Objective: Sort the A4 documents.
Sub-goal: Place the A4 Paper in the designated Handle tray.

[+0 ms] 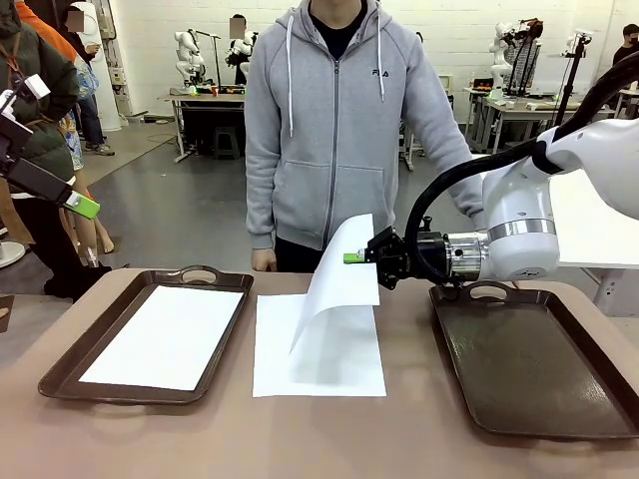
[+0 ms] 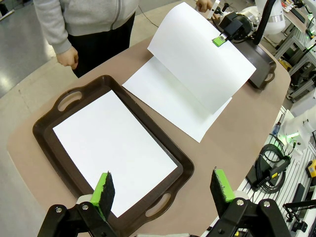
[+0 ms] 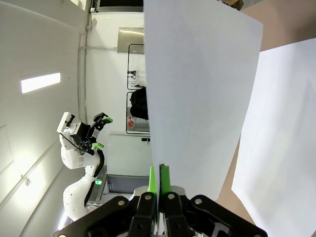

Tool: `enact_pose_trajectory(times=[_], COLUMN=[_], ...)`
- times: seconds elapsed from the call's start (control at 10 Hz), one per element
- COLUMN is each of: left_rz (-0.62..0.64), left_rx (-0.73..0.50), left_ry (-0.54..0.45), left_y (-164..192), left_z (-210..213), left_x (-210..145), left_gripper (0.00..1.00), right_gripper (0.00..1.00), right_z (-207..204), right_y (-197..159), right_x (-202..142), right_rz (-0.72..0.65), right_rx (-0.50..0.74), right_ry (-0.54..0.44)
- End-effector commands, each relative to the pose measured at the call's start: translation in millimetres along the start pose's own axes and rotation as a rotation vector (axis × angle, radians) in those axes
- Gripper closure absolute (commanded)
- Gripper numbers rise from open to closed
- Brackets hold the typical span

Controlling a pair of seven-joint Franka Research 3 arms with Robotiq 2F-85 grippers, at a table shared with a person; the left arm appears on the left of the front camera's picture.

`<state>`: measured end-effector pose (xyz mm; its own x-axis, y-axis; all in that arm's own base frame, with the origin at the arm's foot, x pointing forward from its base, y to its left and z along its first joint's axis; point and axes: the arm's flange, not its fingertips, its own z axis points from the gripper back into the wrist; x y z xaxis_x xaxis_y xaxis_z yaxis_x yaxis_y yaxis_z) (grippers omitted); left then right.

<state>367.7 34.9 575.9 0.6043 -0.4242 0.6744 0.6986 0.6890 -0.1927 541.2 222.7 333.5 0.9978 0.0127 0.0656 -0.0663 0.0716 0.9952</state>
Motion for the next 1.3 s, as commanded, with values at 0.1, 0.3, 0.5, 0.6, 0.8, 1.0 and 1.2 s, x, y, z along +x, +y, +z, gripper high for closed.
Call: enact_pose_trajectory(times=[0.1,0.3,0.5,0.6,0.8,1.0,1.2], left_rz=[0.001,0.001,0.001,0.001,0.001,0.001,0.001], left_rx=[0.003,0.003,0.003,0.003,0.003,0.003,0.003], left_ry=[0.001,0.001,0.001,0.001,0.001,0.001,0.001], left_y=[-0.6,-0.6,-0.6,-0.6,-0.6,-0.6,-0.6], left_z=[-0.1,-0.1,-0.1,-0.1,-0.1,-0.1,-0.1], left_x=[0.1,0.1,0.1,0.1,0.1,0.1,0.1], left_gripper=[0.0,0.0,0.0,0.0,0.0,0.0,0.0], right_gripper=[1.0,1.0,1.0,1.0,1.0,1.0,1.0], right_z=[0.6,0.6,0.6,0.6,0.6,0.0,0.0], right_y=[1.8,1.8,1.8,1.8,1.8,0.0,0.0], right_x=[2.6,2.6,2.6,2.6,2.6,0.0,0.0], right_rz=[-0.018,-0.018,-0.018,-0.018,-0.018,0.0,0.0], right_rx=[0.003,0.003,0.003,0.003,0.003,0.0,0.0], right_ry=[-0.006,-0.006,-0.006,-0.006,-0.006,0.0,0.0])
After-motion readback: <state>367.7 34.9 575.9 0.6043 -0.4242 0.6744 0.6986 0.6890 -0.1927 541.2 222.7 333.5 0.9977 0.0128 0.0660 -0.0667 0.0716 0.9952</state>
